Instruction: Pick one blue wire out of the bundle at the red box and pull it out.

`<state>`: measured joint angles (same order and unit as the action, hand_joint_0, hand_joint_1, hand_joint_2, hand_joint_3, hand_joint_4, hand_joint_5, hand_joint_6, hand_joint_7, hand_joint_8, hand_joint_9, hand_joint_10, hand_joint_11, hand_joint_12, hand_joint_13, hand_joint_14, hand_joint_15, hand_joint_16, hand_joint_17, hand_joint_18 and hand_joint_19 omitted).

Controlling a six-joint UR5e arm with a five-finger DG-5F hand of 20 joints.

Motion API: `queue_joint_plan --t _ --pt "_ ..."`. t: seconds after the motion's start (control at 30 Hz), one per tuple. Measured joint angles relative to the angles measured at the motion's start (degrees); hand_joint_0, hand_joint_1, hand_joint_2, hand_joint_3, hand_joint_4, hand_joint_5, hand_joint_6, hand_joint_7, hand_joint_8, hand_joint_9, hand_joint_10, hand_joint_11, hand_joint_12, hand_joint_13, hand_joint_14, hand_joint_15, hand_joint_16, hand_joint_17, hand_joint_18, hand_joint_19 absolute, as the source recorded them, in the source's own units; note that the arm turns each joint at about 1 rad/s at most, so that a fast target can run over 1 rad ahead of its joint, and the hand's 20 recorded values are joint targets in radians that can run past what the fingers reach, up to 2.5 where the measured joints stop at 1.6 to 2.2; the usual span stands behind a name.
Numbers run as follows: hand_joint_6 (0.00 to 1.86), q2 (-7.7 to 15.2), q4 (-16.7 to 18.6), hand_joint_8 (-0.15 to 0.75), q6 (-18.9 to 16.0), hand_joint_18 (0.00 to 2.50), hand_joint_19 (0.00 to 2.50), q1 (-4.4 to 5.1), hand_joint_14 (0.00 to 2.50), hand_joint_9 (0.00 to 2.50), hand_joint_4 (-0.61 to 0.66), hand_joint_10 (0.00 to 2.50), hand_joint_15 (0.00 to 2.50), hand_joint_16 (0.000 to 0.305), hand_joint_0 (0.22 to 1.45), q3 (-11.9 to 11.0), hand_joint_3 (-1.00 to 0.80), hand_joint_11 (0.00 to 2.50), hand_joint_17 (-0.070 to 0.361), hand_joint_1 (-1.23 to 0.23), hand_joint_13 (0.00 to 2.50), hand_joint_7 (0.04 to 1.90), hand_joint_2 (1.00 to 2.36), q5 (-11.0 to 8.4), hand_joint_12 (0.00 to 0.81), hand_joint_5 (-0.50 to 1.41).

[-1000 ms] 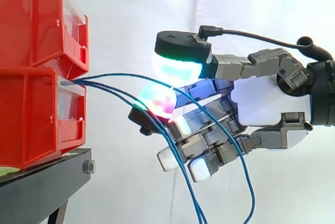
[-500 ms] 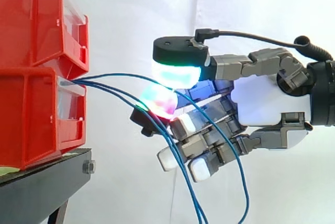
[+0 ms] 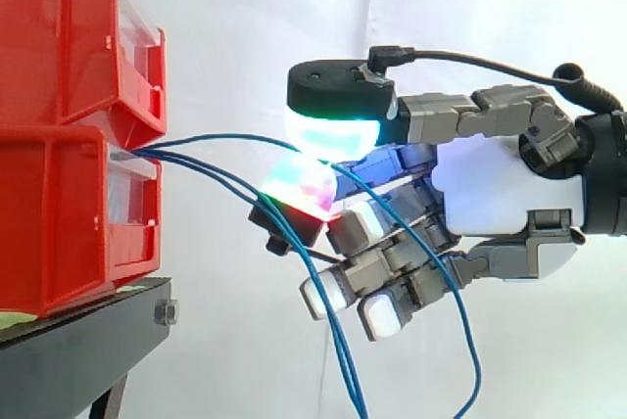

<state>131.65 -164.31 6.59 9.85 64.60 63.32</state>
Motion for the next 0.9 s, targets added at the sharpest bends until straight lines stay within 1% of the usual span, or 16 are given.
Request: queue_joint_plan --t 0.17,0.3,0.43,0.53,0.6,0.7,0.8,0.9 --pt "0.88 -0.2 -1.3 0.433 0.0 1.01 0.56 0.0 0.02 1.19 0.15 0.02 0.51 0.069 0.6 0.0 0.03 0.96 0.155 -0.78 0.97 1.29 1.02 1.18 0.526 -0.13" --pt "0.88 -0.6 -3.6 0.437 -0.2 1.01 0.55 0.0 0.02 1.19 0.15 0.01 0.5 0.07 0.6 0.0 0.03 0.96 0.157 -0.78 0.97 1.29 1.02 2.0 0.528 -0.13" --pt "0.88 -1.3 -5.6 0.442 -0.6 1.01 0.55 0.0 0.01 1.19 0.16 0.01 0.5 0.07 0.6 0.5 0.03 0.96 0.157 -0.78 0.96 1.29 1.02 2.31 0.53 -0.13" --pt "0.88 -2.7 -6.6 0.444 -0.8 1.01 0.55 0.12 0.01 1.19 0.16 0.02 0.5 0.07 0.6 2.3 0.03 0.96 0.157 -0.78 0.96 1.29 1.02 2.22 0.529 -0.13" --pt "0.88 -4.1 -6.6 0.443 -0.8 1.01 0.55 0.25 0.01 1.19 0.16 0.02 0.5 0.07 0.6 4.2 0.03 0.96 0.158 -0.78 0.96 1.29 1.02 1.96 0.531 -0.13" --pt "0.88 -6.2 -5.9 0.443 -0.9 1.01 0.55 0.4 0.01 1.19 0.16 0.02 0.5 0.07 0.6 6.9 0.03 0.95 0.158 -0.78 0.96 1.29 1.02 0.78 0.529 -0.13" --pt "0.88 -7.3 -5.6 0.447 -1.2 1.01 0.55 0.31 0.01 1.19 0.17 0.02 0.5 0.07 0.6 8.1 0.03 0.96 0.158 -0.78 0.96 1.3 1.02 -0.33 0.532 -0.13" --pt "0.88 -7.7 -5.5 0.45 -2.0 1.01 0.55 0.17 0.02 1.19 0.16 0.02 0.5 0.07 0.6 8.4 0.03 0.95 0.158 -0.78 0.96 1.28 1.02 -0.76 0.529 -0.13"
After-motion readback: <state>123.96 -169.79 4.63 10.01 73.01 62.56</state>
